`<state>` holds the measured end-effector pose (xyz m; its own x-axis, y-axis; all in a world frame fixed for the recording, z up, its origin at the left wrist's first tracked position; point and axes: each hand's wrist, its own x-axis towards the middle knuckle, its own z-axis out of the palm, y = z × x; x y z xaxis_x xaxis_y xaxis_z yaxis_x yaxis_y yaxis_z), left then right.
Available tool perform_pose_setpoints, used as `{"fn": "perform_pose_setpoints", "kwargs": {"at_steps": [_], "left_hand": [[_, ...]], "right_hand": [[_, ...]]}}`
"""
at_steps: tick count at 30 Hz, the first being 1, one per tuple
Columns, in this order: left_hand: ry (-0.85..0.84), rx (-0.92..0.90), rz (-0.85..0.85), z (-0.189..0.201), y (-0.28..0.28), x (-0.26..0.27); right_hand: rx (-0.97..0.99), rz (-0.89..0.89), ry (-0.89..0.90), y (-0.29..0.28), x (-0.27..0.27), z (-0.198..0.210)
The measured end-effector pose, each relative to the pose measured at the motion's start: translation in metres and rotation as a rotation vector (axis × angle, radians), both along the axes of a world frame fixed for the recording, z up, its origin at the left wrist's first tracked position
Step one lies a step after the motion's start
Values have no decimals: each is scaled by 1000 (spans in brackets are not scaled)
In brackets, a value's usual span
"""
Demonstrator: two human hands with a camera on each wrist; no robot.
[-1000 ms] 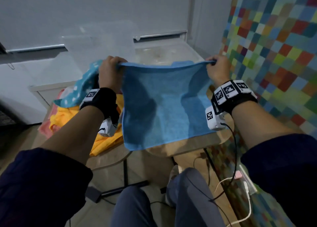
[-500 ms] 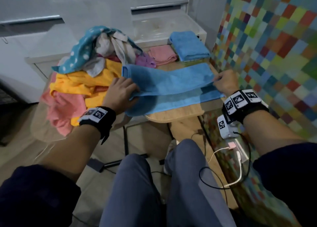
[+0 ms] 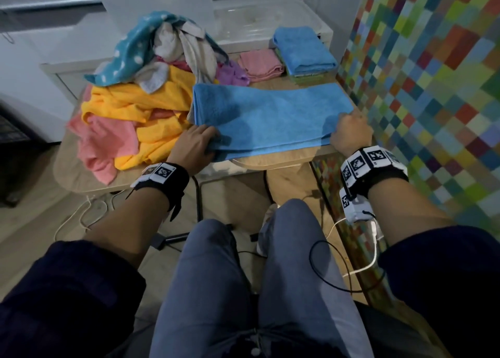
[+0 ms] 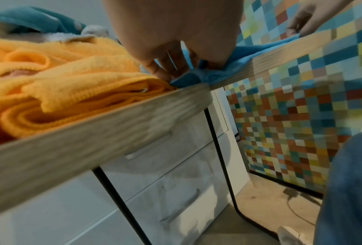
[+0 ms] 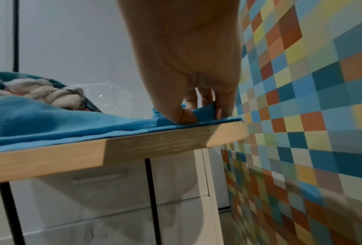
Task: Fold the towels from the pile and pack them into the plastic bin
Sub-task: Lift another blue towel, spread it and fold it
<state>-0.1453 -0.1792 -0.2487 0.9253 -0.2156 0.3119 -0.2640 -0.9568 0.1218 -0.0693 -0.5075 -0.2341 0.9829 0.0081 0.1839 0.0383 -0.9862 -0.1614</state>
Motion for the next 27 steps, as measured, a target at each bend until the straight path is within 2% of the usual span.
{"fn": "perform_pose_setpoints", "kwargs": {"at_steps": [4,7,9,12,22,24,27], "left_hand": [[-201,-212,53,-1,12,-10],[-304,-261,58,0,16,-13],[-285,-208,38,-3,16,-15],[-195,-138,73,-14,18,-21],[-147,-207,105,-17,16,-23],[-144,-213,140,-18,14,-22],[-183,-243,233,-11,6,-19]], "right_hand": [[123,-78,47,-2,-11,-5],[313,-99,-104,-5,-15,-9],[370,-92,-199,-5,-19,-15],[354,-77,-224,-3,-26,-28],[459,-23,-283,-8,-32,-37],[463,-56,-288,-6,-36,-35],[348,-181,-382,4,-44,-29]]}}
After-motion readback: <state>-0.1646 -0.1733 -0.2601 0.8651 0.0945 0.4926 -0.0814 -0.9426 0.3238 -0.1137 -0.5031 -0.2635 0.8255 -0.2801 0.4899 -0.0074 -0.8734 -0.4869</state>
